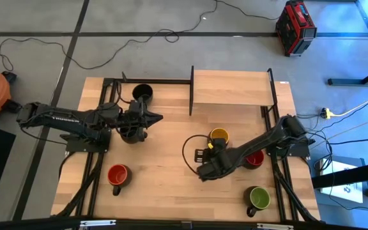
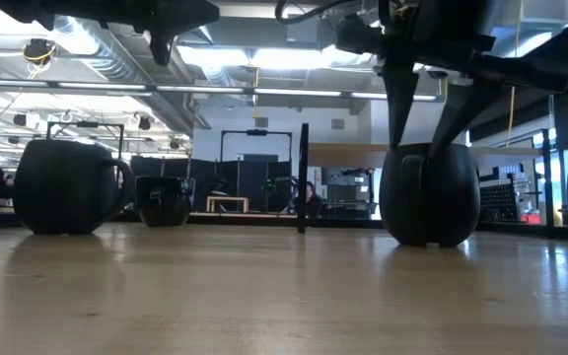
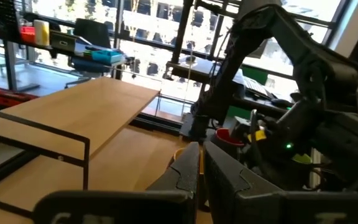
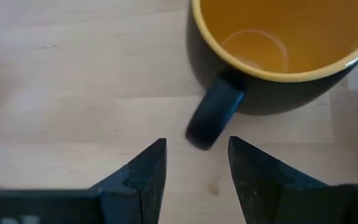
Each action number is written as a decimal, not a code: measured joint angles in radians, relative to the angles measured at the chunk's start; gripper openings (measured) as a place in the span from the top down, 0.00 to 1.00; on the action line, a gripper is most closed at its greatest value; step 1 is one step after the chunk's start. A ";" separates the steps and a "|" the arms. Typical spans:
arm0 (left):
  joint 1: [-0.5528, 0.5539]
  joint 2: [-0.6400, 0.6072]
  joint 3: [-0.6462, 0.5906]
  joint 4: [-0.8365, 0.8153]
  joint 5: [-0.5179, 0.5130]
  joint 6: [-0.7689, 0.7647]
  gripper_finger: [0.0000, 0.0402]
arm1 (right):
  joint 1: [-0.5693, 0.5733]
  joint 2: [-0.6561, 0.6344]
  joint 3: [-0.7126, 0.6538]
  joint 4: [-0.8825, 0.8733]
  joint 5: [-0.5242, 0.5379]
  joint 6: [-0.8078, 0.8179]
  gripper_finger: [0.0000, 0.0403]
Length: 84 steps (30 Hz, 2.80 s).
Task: Place coffee mugs
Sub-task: Put the yellow mug on the shelf
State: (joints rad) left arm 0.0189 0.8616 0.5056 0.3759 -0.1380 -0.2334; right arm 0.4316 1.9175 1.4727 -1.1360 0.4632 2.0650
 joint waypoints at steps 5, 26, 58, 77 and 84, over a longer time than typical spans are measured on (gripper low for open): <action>0.000 0.000 0.000 0.000 -0.001 0.000 0.97 | -0.008 0.018 -0.002 -0.017 0.023 0.027 0.60; 0.000 0.000 0.000 0.006 -0.001 0.000 0.97 | 0.032 0.069 -0.001 -0.171 0.027 0.104 0.80; 0.000 0.000 0.000 0.006 -0.002 0.001 0.97 | 0.099 -0.154 0.000 -0.343 0.199 -0.042 1.00; 0.000 0.000 0.000 0.000 -0.002 0.001 0.97 | 0.082 -0.183 0.008 -0.016 0.071 -0.540 0.98; 0.000 0.000 0.000 -0.004 -0.002 0.001 0.97 | -0.006 -0.182 0.006 0.129 -0.116 -0.783 0.72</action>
State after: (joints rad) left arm 0.0193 0.8619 0.5056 0.3715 -0.1396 -0.2321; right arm 0.4253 1.7351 1.4792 -1.0069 0.3477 1.2822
